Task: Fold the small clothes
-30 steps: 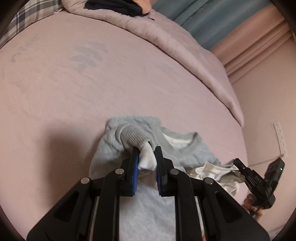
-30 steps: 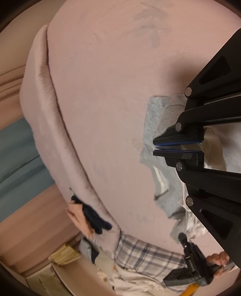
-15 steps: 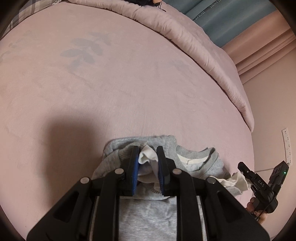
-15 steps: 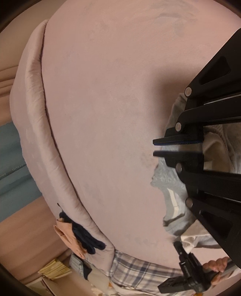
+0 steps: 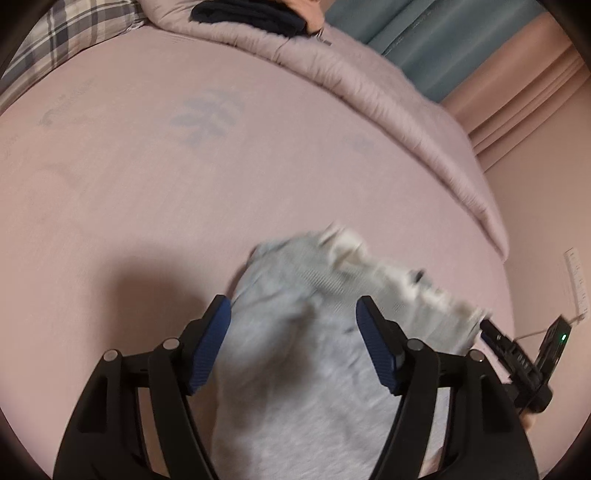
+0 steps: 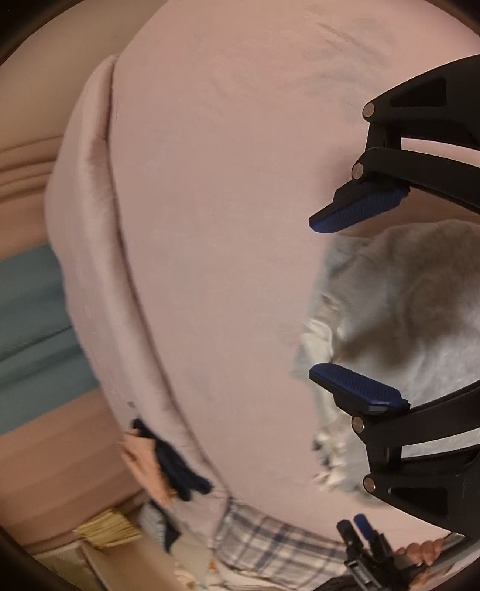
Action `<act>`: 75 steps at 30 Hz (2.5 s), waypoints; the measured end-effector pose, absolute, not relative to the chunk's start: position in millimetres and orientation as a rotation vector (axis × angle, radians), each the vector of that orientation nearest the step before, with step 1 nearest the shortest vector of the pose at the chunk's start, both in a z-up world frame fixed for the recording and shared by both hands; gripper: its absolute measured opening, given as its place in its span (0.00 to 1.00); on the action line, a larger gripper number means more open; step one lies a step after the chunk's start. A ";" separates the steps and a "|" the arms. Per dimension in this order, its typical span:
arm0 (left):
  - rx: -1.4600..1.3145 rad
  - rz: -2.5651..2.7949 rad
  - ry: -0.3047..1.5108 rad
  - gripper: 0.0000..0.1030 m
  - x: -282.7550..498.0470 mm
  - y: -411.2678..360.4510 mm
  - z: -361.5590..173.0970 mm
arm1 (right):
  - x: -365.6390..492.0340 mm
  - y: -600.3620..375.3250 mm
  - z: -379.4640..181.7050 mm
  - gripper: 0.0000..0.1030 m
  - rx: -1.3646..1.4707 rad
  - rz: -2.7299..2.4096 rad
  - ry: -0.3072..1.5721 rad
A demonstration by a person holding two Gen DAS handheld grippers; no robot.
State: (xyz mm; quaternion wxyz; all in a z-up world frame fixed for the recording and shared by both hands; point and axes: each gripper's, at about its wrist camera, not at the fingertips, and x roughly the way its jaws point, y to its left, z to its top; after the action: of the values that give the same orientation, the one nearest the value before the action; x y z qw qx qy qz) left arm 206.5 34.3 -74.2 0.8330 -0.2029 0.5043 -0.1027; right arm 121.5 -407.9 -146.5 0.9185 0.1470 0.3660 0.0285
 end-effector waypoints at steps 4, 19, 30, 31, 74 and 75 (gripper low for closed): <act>-0.410 -0.197 1.115 0.68 190.6 34.4 -88.7 | 135.0 -390.9 -161.7 0.66 0.252 0.071 0.794; -0.327 -0.182 1.131 0.71 155.6 33.4 -90.9 | 147.4 -407.4 -152.2 0.01 0.258 -0.098 0.734; -0.307 -0.196 1.140 0.91 127.4 36.2 -99.8 | 89.8 -424.7 -154.2 0.56 0.338 -0.066 0.745; -0.313 -0.202 1.147 0.91 124.5 36.9 -102.9 | 81.6 -426.7 -154.9 0.73 0.361 -0.058 0.735; -0.318 -0.426 1.214 0.51 67.4 -3.4 -107.1 | 3.2 -430.6 -152.5 0.26 0.682 0.170 0.662; -0.302 -0.406 1.195 0.54 66.8 -1.2 -102.5 | 2.1 -424.1 -146.0 0.26 0.622 0.150 0.664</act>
State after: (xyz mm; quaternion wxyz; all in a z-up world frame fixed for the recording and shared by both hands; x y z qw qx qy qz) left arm 66.8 -1.2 -102.5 0.7968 -0.1407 0.5563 -0.1892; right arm 2.1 -424.1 -146.0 0.8956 0.3000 0.3203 0.0725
